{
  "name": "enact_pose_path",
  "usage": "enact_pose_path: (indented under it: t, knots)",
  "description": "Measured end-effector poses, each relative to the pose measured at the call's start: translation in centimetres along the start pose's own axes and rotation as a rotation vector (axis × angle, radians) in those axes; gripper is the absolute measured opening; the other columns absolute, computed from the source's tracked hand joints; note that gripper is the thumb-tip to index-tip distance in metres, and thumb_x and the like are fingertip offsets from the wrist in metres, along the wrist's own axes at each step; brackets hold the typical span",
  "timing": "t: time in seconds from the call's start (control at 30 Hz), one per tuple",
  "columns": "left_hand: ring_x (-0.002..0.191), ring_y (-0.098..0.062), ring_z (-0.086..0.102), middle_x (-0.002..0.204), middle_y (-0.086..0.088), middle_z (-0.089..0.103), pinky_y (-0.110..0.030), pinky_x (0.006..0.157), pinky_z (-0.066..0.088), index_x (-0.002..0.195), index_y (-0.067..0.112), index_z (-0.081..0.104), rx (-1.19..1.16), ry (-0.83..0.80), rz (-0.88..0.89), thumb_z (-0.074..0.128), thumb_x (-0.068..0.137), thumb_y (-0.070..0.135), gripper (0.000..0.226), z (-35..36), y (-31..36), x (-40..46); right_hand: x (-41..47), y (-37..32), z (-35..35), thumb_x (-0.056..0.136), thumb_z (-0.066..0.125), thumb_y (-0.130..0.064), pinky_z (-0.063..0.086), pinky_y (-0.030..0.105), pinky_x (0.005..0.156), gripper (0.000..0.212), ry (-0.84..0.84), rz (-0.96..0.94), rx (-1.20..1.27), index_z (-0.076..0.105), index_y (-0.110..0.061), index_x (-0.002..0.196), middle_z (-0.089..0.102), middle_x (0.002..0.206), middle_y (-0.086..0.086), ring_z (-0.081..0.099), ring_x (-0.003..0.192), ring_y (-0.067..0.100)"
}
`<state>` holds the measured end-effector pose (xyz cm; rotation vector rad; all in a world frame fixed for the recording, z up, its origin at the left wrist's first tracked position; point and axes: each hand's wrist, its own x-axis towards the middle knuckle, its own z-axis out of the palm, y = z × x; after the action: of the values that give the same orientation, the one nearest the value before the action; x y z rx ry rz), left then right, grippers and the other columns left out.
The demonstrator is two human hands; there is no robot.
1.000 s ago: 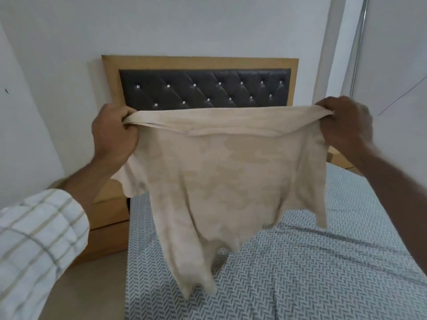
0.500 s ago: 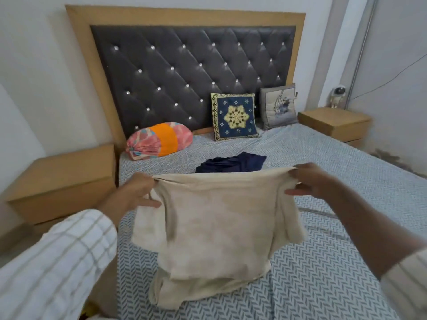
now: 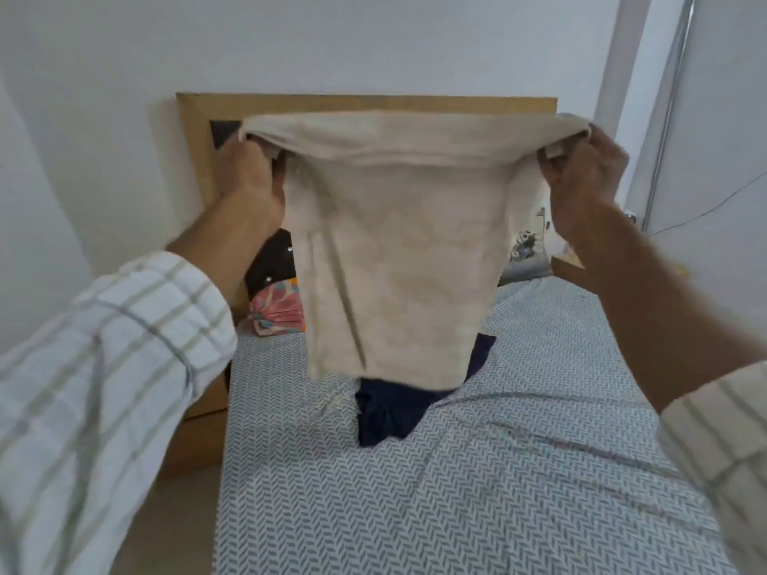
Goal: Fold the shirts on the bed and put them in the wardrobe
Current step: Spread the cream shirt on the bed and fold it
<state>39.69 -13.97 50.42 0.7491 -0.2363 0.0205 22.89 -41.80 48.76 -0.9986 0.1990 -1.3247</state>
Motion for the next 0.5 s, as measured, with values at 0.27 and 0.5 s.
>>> enact_pose_path:
  t: [0.27,0.5]
  knots:
    - [0.086,-0.009,0.066,0.086,0.003,0.072,-0.03,0.081,0.056,0.083,0.028,0.076,0.587,-0.191,0.218,0.058,0.087,-0.001,0.034,-9.1,-2.6,-4.7,-5.7,1.9,-11.8,0.085,0.06,-0.006,0.057,0.033,0.084,0.031,-0.137,-0.111,-0.403,0.079,-0.028,0.096,0.074,0.096,0.002,0.068,0.097,0.018]
    - [0.078,-0.02,0.061,0.088,0.0,0.07,-0.029,0.062,0.039,0.093,0.041,0.077,1.458,-0.412,-0.073,0.063,0.093,0.015,0.03,-24.1,-11.4,-12.0,-16.4,9.1,-25.7,0.094,0.057,-0.005,0.04,0.029,0.08,0.027,-0.255,0.172,-1.009,0.074,-0.016,0.111,0.071,0.102,0.007,0.062,0.1,0.024]
